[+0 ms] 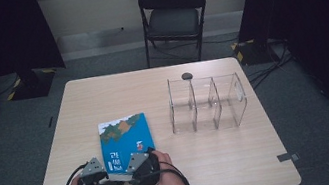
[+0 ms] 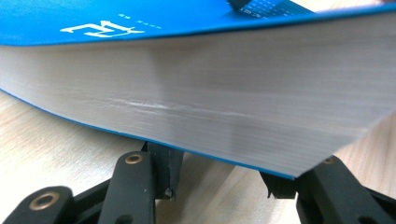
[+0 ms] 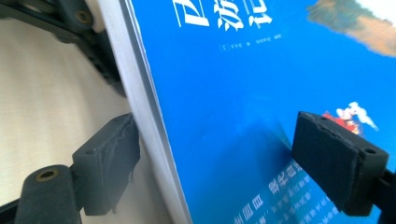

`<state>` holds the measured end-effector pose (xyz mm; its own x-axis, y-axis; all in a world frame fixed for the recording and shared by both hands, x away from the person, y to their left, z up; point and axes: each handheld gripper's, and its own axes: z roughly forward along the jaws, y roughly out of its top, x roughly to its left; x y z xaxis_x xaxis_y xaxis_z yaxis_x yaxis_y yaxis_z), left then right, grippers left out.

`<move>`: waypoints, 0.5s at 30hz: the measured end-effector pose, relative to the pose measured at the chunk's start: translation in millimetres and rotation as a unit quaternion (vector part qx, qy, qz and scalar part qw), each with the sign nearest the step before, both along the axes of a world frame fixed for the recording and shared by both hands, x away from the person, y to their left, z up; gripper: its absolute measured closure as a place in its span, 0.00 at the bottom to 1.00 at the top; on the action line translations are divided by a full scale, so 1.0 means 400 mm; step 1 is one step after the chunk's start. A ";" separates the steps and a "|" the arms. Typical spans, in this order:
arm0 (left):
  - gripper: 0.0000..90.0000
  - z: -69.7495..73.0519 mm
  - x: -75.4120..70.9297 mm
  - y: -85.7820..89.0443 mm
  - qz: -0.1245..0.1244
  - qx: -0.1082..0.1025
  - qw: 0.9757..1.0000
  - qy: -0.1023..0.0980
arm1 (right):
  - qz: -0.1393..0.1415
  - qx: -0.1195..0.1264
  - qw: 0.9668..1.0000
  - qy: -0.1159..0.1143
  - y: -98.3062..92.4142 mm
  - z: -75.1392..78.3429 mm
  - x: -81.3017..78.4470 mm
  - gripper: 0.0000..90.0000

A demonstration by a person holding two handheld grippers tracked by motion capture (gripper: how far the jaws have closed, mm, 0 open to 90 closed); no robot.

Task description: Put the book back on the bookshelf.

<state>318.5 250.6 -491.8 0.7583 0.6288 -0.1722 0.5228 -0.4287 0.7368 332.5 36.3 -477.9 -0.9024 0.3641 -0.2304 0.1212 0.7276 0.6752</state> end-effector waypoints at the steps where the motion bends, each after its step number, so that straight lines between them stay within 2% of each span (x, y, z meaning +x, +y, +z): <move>1: 0.61 0.001 0.000 0.000 0.000 0.001 1.000 0.000 | -0.003 0.002 1.000 -0.010 0.001 -0.006 -0.004 0.16; 2: 0.61 0.001 0.000 0.000 0.000 0.001 1.000 0.000 | -0.001 0.004 1.000 -0.023 0.000 -0.012 -0.007 0.17; 3: 0.61 0.002 0.000 -0.001 -0.001 0.001 1.000 0.000 | -0.001 0.004 1.000 -0.023 0.000 -0.012 -0.007 0.17; 4: 0.61 0.002 0.000 -0.001 -0.001 0.002 1.000 0.000 | -0.002 0.008 0.999 -0.038 0.001 -0.019 -0.012 0.17; 9: 0.61 0.009 0.000 -0.005 -0.002 0.008 1.000 -0.004 | 0.001 0.006 0.998 -0.057 0.001 -0.029 -0.018 0.17; 11: 0.61 0.010 0.000 -0.007 -0.001 0.009 1.000 -0.003 | -0.005 0.019 0.998 -0.063 0.000 -0.033 -0.019 0.19; 15: 0.61 0.012 0.001 -0.008 -0.003 0.011 1.000 -0.004 | -0.008 0.021 0.997 -0.073 0.001 -0.039 -0.022 0.20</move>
